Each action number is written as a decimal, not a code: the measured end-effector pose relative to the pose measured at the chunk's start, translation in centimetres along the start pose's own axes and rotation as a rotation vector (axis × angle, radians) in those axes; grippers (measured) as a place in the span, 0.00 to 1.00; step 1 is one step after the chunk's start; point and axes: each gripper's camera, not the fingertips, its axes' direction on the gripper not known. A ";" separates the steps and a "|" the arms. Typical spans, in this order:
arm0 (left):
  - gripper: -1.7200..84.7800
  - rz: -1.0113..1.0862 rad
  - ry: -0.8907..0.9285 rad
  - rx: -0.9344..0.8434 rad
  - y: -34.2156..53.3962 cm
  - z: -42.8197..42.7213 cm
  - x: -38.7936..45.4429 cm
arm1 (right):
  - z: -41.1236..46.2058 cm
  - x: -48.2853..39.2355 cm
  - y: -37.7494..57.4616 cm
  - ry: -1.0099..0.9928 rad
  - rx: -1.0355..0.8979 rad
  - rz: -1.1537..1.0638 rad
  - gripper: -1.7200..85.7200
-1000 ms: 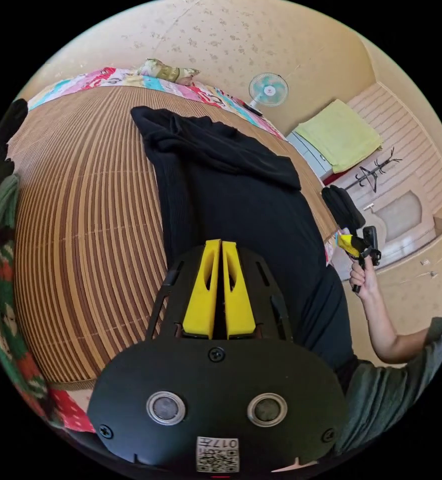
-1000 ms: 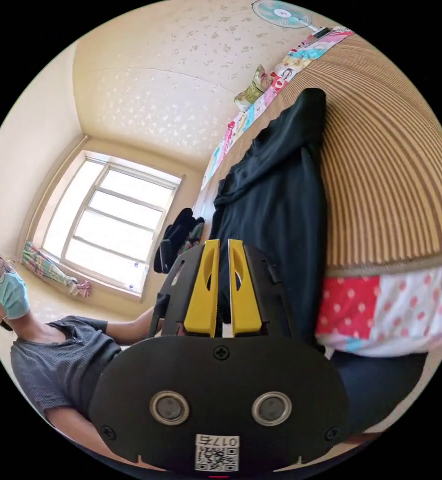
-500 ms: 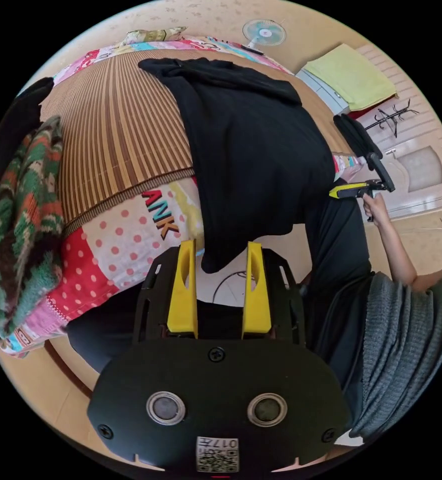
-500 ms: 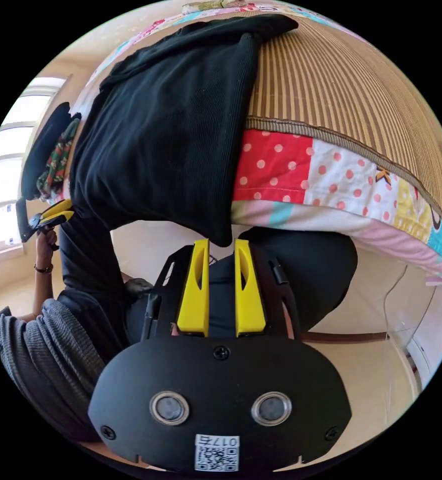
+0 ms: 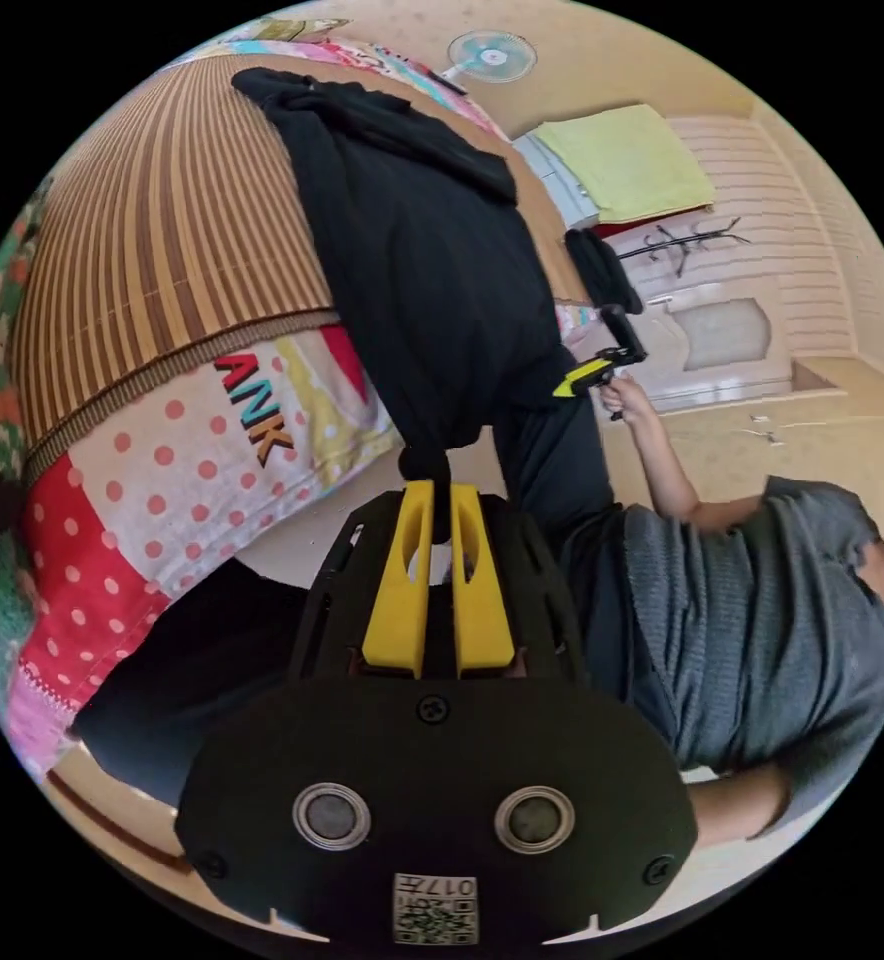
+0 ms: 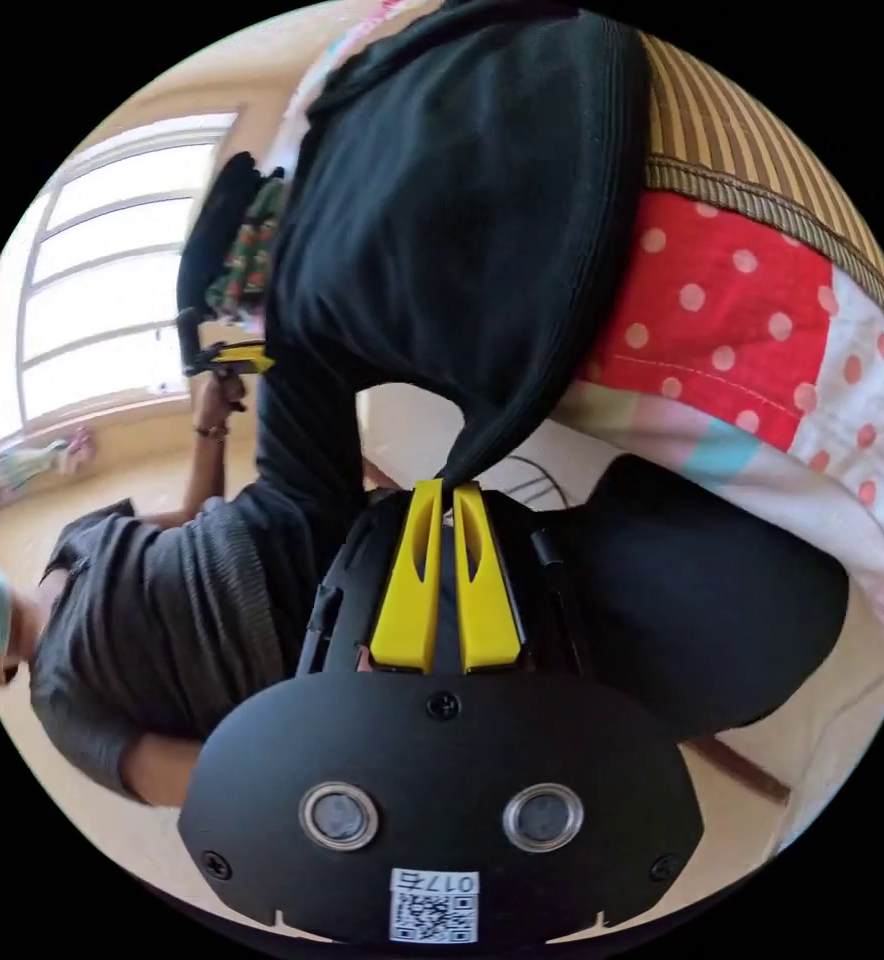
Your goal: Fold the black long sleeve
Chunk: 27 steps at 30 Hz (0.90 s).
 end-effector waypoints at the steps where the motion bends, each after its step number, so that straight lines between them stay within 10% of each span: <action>1: 0.06 0.063 0.120 0.069 0.9 -1.8 -0.3 | -2.3 -0.7 1.7 -0.141 0.096 -0.126 0.04; 12: 0.06 0.663 0.706 0.591 5.2 -10.7 0.7 | -15.2 -2.2 13.0 -0.694 0.768 -0.989 0.04; 20: 0.06 -0.110 0.223 0.826 1.0 -5.9 -7.6 | -16.5 6.6 7.6 -0.512 1.029 -0.259 0.04; 27: 0.05 -0.255 0.038 0.903 -8.6 -6.4 -6.1 | -18.7 8.3 -1.0 -0.401 1.142 0.053 0.04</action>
